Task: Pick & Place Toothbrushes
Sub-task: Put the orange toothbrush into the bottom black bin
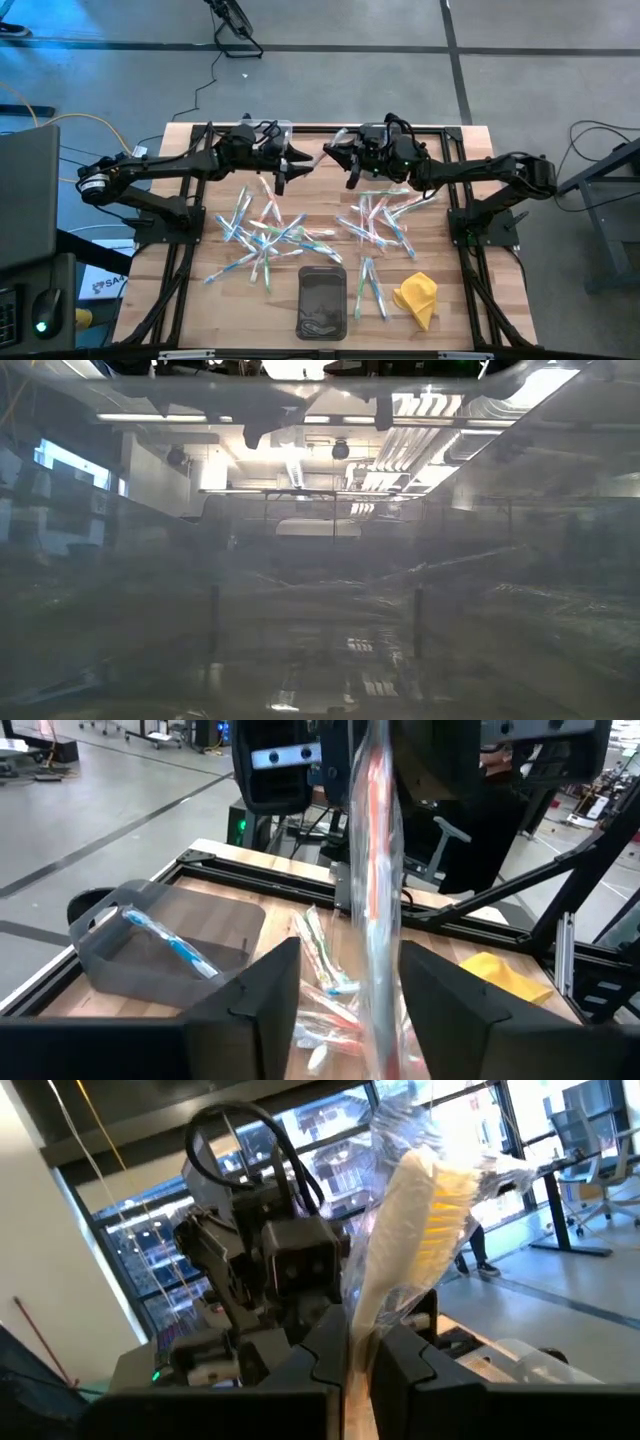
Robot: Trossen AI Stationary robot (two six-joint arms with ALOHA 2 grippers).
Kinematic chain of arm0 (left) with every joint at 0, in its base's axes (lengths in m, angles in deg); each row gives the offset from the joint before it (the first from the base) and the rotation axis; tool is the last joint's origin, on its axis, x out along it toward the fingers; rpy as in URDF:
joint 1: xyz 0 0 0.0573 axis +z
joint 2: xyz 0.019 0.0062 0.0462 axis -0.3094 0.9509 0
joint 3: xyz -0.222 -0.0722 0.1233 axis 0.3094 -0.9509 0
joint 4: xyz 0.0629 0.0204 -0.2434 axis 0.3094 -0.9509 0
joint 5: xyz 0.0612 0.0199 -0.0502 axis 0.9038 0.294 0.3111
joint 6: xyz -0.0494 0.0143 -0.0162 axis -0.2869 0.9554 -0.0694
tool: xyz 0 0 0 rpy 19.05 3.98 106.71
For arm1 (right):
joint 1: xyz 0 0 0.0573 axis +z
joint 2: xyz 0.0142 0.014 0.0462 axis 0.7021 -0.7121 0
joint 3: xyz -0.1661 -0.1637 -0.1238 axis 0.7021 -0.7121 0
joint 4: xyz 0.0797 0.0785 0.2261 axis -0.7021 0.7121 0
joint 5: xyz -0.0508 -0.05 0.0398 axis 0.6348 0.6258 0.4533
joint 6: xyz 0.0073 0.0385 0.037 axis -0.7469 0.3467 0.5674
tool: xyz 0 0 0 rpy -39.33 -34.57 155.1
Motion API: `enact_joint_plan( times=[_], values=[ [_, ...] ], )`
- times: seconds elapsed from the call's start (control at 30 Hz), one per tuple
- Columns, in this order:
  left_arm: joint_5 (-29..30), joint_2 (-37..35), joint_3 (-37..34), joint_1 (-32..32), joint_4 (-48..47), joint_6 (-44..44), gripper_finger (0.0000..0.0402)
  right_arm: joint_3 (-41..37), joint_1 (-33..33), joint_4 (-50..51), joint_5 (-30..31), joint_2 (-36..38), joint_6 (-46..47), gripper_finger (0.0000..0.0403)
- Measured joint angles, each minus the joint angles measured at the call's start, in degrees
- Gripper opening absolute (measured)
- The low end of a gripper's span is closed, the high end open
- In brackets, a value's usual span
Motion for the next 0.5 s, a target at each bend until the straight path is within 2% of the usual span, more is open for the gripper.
enact_joint_plan(
  times=[0.2,0.5],
  values=[
    [0.2,-2.5,0.0,0.5,-0.4,4.6,0.0183,0.0,-1.5,6.2,0.4,2.5,-0.4,0.0012],
    [0.3,-7.7,0.0,6.6,-4.0,4.3,0.0181,0.0,-2.7,18.2,0.4,8.2,0.2,0.0012]
  ],
)
